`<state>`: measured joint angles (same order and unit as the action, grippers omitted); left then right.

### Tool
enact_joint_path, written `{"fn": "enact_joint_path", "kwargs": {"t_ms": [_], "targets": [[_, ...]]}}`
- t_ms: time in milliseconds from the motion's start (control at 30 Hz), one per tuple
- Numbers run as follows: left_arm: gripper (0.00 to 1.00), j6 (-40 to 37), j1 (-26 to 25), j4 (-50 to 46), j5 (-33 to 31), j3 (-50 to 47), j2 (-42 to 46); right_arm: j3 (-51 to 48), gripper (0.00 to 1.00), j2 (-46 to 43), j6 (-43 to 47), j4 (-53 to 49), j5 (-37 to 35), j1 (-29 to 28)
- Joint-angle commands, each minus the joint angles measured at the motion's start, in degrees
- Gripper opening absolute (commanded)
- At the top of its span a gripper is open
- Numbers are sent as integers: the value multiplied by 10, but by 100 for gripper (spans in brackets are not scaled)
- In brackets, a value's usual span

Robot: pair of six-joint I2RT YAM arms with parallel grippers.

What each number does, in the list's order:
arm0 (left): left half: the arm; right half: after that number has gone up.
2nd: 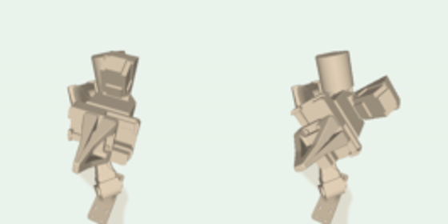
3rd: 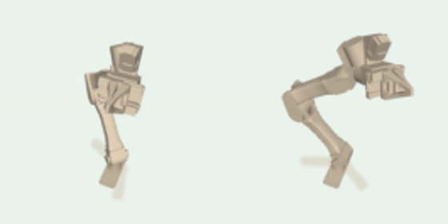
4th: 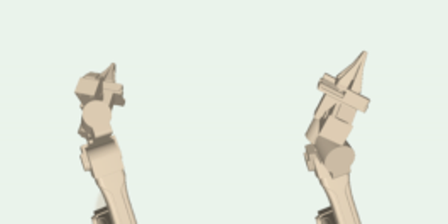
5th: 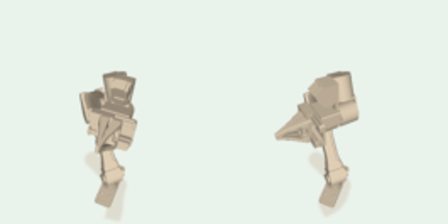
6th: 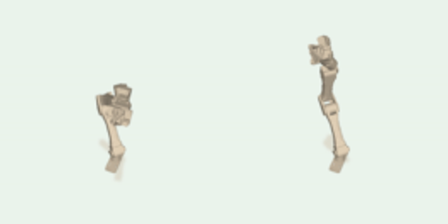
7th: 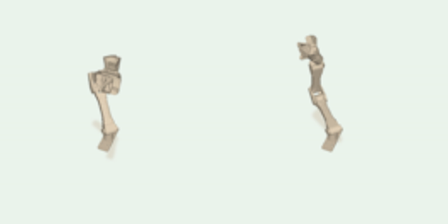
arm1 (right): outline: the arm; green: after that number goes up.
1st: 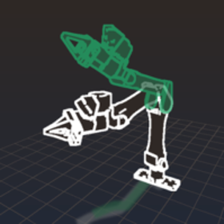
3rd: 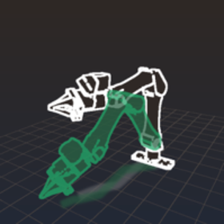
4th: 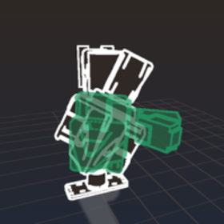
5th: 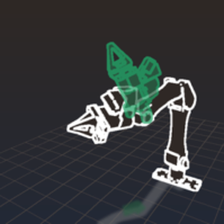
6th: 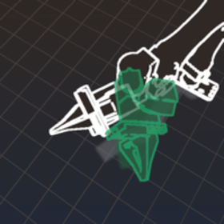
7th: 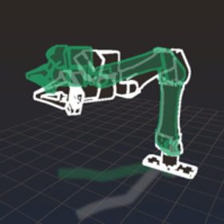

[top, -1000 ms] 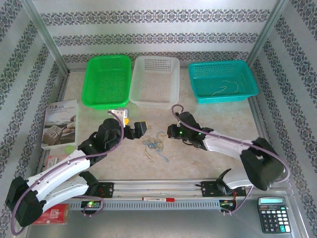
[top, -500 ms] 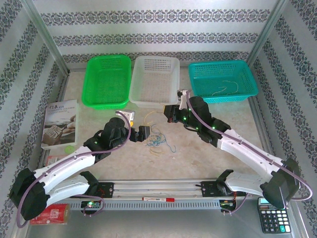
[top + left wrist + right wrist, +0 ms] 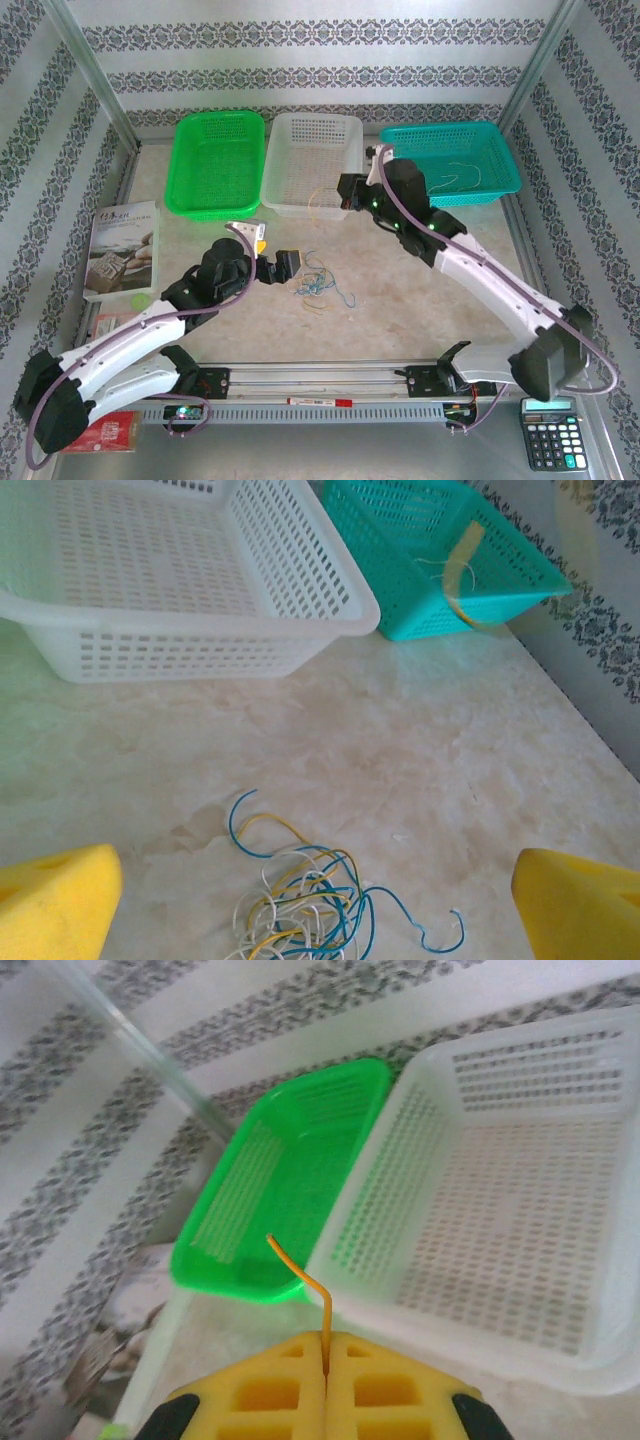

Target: Untangle the cables

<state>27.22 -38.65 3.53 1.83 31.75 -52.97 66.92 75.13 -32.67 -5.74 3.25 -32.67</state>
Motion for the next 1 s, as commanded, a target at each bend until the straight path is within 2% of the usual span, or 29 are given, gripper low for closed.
{"fn": "enact_joint_path", "kwargs": {"t_ms": [0, 233, 300, 367, 400, 500, 700, 967], "targets": [[100, 13, -7, 9, -29, -14, 18, 52, 0, 66, 29, 7, -32, 31], [100, 20, -8, 0, -34, -8, 20, 187, 2, 238, 40, -7, -32, 68], [100, 20, -7, -2, -36, -5, 22, 225, 33, 283, 46, -20, -23, 73], [100, 20, -8, -5, -38, 0, 22, 251, 50, 308, 55, -36, -9, 76], [100, 21, -7, -9, -39, 2, 23, 258, 53, 312, 58, -44, -1, 76], [100, 20, -7, -13, -39, 5, 23, 231, 54, 287, 65, -37, 10, 68], [100, 28, -7, 1, -44, -8, 17, 111, 53, 183, 65, -14, 19, 35], [100, 54, -7, -38, -73, -15, 12, -107, 47, 15, 41, 0, -8, -82]]}}
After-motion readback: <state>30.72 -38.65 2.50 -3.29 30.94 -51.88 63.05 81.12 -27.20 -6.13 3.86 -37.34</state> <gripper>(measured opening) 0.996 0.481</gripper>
